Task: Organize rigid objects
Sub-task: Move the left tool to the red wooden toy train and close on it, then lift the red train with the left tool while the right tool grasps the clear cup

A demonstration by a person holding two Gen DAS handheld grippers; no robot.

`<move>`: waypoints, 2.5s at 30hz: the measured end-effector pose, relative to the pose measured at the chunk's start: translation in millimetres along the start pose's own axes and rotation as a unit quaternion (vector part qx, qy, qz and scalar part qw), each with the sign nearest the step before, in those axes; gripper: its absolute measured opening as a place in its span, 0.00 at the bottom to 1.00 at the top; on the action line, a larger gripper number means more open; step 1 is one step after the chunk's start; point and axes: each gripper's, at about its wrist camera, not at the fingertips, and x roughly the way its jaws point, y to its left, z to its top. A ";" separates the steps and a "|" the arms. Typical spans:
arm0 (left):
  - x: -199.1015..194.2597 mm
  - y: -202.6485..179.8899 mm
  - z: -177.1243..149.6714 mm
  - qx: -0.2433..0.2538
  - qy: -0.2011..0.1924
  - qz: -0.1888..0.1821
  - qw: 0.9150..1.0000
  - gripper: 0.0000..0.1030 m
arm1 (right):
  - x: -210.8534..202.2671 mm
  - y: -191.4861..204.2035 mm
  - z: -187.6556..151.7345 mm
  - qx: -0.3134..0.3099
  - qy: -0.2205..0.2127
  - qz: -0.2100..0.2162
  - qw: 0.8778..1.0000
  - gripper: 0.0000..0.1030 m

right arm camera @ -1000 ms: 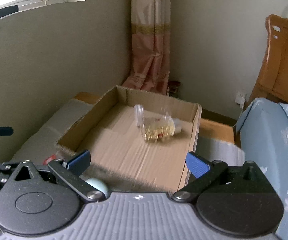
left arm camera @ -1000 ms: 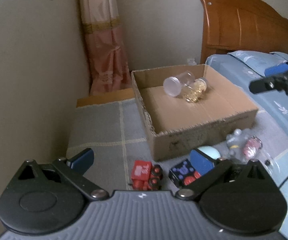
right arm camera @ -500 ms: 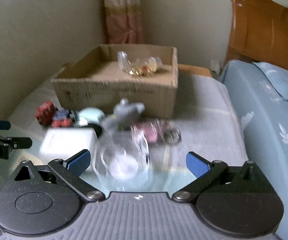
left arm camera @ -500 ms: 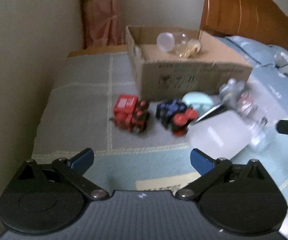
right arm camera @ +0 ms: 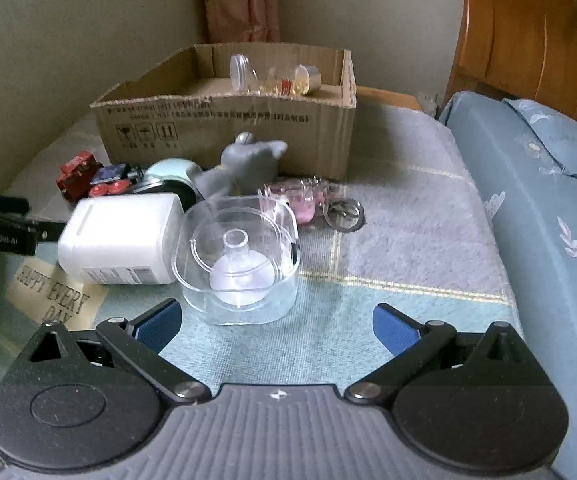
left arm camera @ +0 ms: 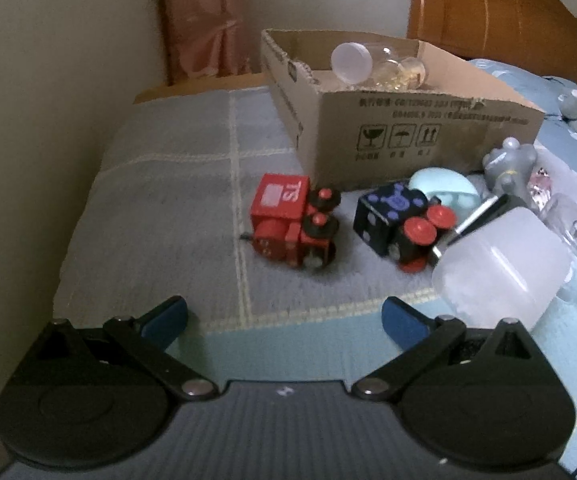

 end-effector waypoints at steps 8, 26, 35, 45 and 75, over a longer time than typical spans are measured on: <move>19.1 8.9 20.9 0.024 -0.010 -0.020 0.999 1.00 | 18.6 0.8 -4.8 0.000 0.030 -0.002 1.000 1.00; 19.4 3.0 33.0 0.057 -0.040 -0.042 0.997 0.48 | 20.1 7.6 -7.0 -0.018 0.020 0.000 1.000 1.00; -9.3 1.4 5.5 0.026 -0.028 -0.030 0.999 0.47 | 18.7 7.8 -8.7 -0.020 0.014 0.001 1.000 1.00; -38.7 -3.6 -24.1 -0.030 -0.027 -0.027 0.999 0.47 | 31.3 15.1 2.8 -0.033 0.000 0.009 0.999 1.00; -35.5 -9.9 -19.7 -0.036 -0.015 -0.010 0.999 0.50 | 35.1 16.7 21.3 -0.030 0.000 -0.002 1.000 0.81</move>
